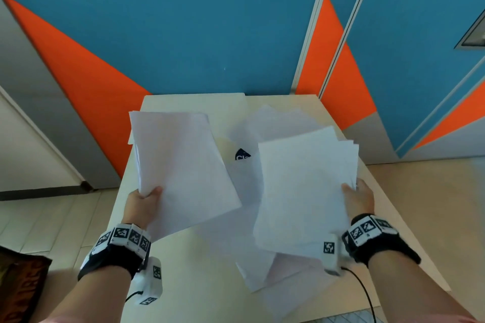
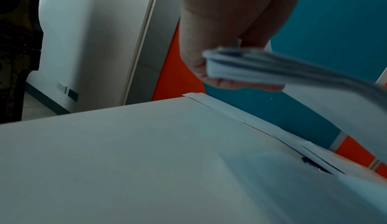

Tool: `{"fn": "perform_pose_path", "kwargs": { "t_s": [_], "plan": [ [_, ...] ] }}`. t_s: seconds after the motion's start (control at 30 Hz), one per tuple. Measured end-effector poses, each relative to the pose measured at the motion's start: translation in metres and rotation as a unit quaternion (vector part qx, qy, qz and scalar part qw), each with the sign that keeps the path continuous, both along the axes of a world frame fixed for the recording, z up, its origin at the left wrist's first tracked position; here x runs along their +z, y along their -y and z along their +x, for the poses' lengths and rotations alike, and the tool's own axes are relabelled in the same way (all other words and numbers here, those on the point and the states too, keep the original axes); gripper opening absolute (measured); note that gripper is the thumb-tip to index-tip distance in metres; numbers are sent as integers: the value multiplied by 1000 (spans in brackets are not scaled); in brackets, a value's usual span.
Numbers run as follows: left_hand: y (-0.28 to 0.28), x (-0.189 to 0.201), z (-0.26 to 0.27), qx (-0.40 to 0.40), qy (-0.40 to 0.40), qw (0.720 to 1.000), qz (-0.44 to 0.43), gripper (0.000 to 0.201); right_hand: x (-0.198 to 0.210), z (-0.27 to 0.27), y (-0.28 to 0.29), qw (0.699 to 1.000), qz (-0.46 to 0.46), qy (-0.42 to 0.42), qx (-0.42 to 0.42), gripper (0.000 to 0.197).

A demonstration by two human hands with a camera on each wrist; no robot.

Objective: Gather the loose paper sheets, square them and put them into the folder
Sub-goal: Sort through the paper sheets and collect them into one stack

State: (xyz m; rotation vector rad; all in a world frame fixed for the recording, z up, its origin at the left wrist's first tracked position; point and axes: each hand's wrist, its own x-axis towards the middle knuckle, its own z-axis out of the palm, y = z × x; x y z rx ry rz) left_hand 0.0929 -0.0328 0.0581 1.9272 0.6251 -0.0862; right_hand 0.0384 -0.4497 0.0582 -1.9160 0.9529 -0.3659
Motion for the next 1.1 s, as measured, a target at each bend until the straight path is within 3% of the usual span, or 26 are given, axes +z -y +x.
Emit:
{"fn": "perform_pose_path", "kwargs": {
  "t_s": [0.2, 0.37, 0.63, 0.87, 1.0, 1.1],
  "plan": [
    [10, -6, 4, -18, 3, 1000, -8, 42, -3, -9, 0, 989, -133, -58, 5, 24],
    [18, -11, 5, -35, -12, 999, -3, 42, 26, -10, 0, 968, -236, -23, 80, 32],
    [29, -15, 6, -46, -14, 999, -8, 40, 107, -8, 4, 907, -359, 152, 159, 34],
    [36, -7, 6, -40, -4, 999, -34, 39, 150, 5, -6, 930, -193, 296, 101, 16],
    [41, 2, 1, -31, -1, 997, -66, 31, 148, 8, -20, 944, -37, 327, 4, 32],
    [47, 10, 0, -38, 3, 996, -83, 38, 126, 11, -34, 946, 76, 313, -26, 34]
  ]
}}
